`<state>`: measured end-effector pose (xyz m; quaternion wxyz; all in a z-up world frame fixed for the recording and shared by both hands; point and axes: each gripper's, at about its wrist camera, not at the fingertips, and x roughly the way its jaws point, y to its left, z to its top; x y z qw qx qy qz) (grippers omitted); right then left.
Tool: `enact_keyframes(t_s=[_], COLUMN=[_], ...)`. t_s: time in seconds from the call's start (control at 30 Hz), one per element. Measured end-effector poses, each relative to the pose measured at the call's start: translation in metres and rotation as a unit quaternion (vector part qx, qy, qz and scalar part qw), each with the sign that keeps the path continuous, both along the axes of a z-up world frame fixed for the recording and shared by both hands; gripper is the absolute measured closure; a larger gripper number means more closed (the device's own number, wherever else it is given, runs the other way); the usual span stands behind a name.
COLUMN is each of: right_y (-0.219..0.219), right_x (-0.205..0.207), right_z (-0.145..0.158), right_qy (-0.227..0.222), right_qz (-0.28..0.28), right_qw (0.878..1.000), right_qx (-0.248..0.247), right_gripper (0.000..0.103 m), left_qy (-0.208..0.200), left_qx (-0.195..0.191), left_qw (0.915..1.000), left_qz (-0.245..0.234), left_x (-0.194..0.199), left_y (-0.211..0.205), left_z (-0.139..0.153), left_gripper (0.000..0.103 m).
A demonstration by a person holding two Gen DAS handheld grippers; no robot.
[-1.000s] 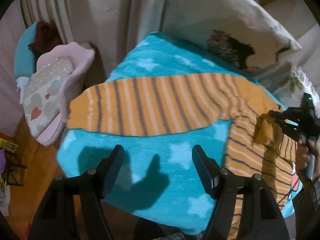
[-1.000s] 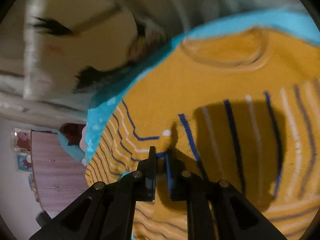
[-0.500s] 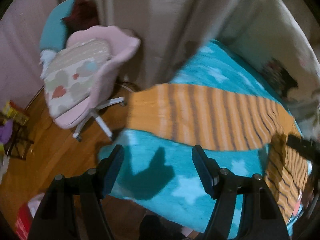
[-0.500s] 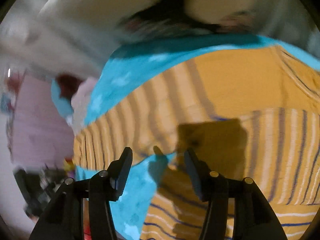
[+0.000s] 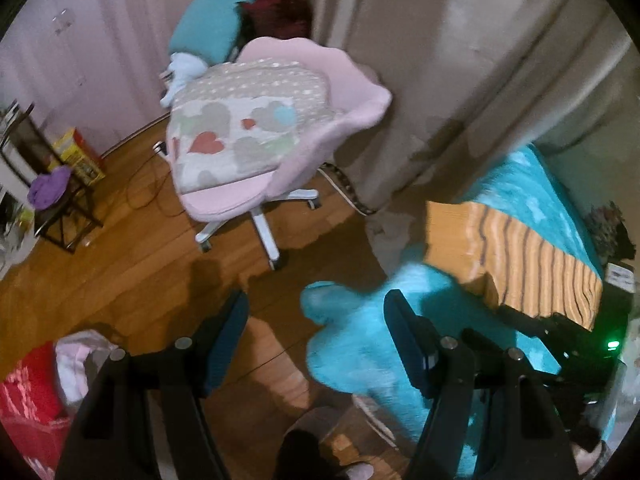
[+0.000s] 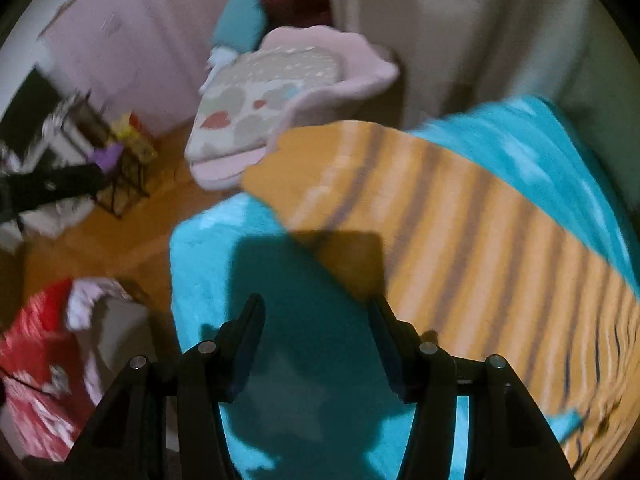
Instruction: Fold small clothes
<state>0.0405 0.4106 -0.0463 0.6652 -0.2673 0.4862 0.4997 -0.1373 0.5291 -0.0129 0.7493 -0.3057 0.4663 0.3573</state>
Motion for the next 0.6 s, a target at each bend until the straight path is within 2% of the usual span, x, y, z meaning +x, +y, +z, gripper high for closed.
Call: enact_keyframes(t_s=[0.03,0.07,0.17,0.2,0.23,0.27,0.3,0.4,0.47,0.53,0.6], right_y=[0.010,0.018,0.028,0.032,0.038,0.043,0.044,0.028,0.002,-0.031,-0.077], right_x=[-0.004,-0.011,-0.020,-0.018,-0.018,-0.019,-0.018,-0.012,-0.001,0.019,0.046], right_z=[-0.003,-0.007,-0.007,-0.006,-0.006,-0.005,-0.004,0.015,0.031,0.052,0.072], right_qy=[-0.018,-0.060,-0.111,-0.118,-0.124,-0.126,-0.123,-0.087,-0.063,-0.039,-0.009], right_qz=[0.008,0.017,0.021,0.017,0.012,0.007,0.000,-0.037,-0.076,-0.126,-0.187], right_qw=[1.000,0.998,0.994,0.993,0.992,0.992,0.992,0.995,0.994,0.988,0.975], right_qx=[-0.006,-0.014,-0.013,-0.015,-0.015,-0.015,-0.014,0.021,0.052,0.083,0.116], right_gripper=[0.045,0.045,0.045,0.053,0.073,0.085,0.094,0.096,0.096,0.096,0.096], left_qy=[0.001,0.001,0.001,0.001,0.000,-0.003,-0.006,-0.012,-0.017,-0.022,-0.031], left_qx=[-0.001,-0.002,-0.005,-0.006,-0.008,-0.010,-0.010,-0.003,0.000,-0.002,-0.005], left_qw=[1.0000,1.0000,0.9999,0.9999,0.9999,0.9999,0.9999,0.9999,0.9995,0.9989,0.9977], left_qz=[0.003,0.007,0.013,0.013,0.013,0.011,0.007,-0.011,-0.025,-0.041,-0.060], left_x=[-0.002,-0.005,-0.010,-0.010,-0.008,-0.006,-0.003,0.012,0.025,0.040,0.057], left_y=[0.001,0.003,0.007,0.006,0.006,0.004,0.003,-0.008,-0.019,-0.032,-0.052], left_z=[-0.001,-0.002,-0.006,-0.006,-0.006,-0.005,-0.004,0.002,0.006,0.010,0.015], left_gripper=[0.034,0.034,0.034,0.034,0.034,0.034,0.034,0.034,0.034,0.034,0.034])
